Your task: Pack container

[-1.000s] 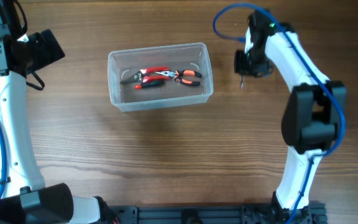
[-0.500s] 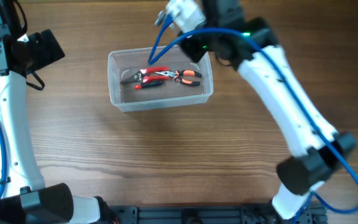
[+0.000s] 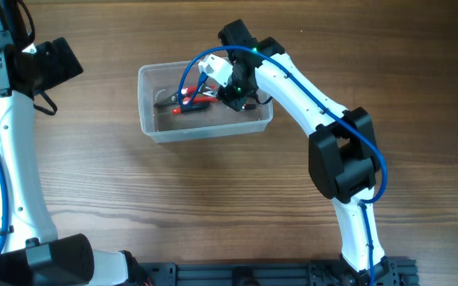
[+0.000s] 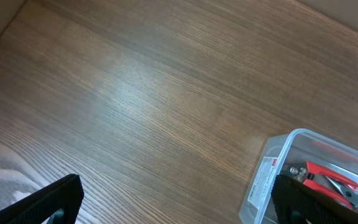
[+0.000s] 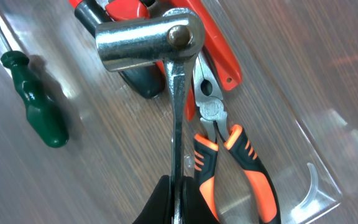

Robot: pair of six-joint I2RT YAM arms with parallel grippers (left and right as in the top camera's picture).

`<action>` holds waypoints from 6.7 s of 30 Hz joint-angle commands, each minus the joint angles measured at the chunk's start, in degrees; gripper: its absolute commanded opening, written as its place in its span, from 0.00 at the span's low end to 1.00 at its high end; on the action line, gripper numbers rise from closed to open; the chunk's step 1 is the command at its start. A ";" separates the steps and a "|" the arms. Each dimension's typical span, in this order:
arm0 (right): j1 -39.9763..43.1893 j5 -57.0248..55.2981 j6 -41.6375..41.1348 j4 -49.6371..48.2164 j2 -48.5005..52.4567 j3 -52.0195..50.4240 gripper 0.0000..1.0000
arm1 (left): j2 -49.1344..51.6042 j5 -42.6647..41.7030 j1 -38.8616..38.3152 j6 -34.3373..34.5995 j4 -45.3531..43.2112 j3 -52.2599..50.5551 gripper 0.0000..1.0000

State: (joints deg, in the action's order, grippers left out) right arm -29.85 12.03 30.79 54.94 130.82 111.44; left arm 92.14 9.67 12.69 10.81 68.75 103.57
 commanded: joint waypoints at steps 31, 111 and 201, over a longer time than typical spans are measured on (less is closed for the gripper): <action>0.11 2.84 14.64 2.01 0.98 -7.10 0.04 | 0.22 0.68 0.24 -0.04 -0.17 0.04 1.00; 18.88 -18.18 -51.82 21.16 -30.86 5.07 1.00 | 0.22 0.68 0.24 -0.04 -0.17 0.04 1.00; 25.05 -25.11 -53.46 -31.43 -130.68 -103.54 1.00 | 0.22 0.68 0.24 -0.04 -0.20 0.04 1.00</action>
State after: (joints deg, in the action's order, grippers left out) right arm -5.04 -13.54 -21.87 23.92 1.15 8.23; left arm 92.14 9.87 12.69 10.81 68.62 103.57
